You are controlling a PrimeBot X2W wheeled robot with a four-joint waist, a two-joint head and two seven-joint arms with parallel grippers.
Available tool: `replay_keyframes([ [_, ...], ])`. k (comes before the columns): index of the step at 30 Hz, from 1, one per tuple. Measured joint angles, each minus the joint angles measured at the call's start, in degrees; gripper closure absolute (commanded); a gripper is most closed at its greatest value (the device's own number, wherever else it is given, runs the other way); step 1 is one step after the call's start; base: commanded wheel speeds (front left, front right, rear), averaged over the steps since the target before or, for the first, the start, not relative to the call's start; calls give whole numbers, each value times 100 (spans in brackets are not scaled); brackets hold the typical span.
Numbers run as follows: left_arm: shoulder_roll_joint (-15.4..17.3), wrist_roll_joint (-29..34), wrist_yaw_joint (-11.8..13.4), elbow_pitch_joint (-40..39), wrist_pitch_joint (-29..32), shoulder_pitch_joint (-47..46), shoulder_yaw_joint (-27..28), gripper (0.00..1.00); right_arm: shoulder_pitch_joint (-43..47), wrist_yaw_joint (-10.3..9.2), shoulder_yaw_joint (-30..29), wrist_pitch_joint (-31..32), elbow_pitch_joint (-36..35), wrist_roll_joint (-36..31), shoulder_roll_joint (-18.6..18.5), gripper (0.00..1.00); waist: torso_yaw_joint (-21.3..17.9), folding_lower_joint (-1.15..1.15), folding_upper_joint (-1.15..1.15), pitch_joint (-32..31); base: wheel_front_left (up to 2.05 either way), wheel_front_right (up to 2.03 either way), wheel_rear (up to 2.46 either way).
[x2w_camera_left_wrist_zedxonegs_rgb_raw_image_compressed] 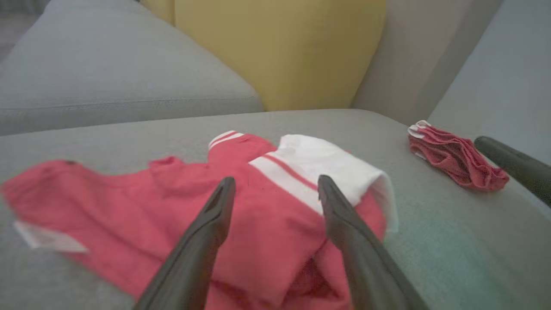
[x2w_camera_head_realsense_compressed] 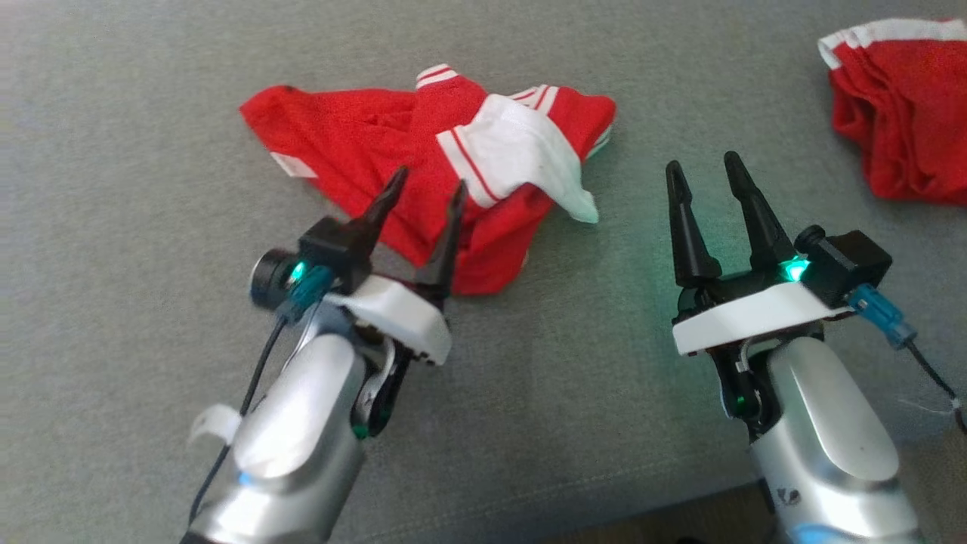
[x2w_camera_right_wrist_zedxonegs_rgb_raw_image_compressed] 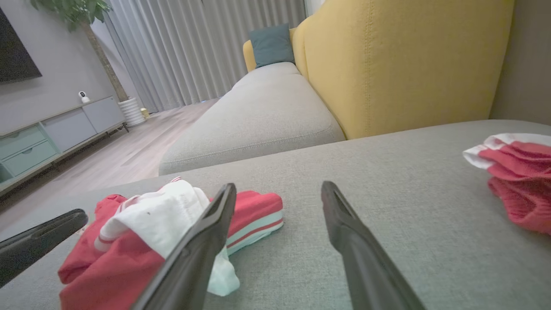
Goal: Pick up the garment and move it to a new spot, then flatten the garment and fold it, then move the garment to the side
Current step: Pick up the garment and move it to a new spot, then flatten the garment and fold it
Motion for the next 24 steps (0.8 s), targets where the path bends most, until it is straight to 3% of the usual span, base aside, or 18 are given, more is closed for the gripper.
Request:
replay_keyframes([
  [13,22,149,249,-756,0,1600,1513,0,152,0,93,1,728,-194,5,0,673,0,0,-424,0,0,0],
  [24,32,148,216,-866,0,2085,1619,0,198,0,-359,1,1615,-557,14,0,1255,0,0,-594,0,0,0],
])
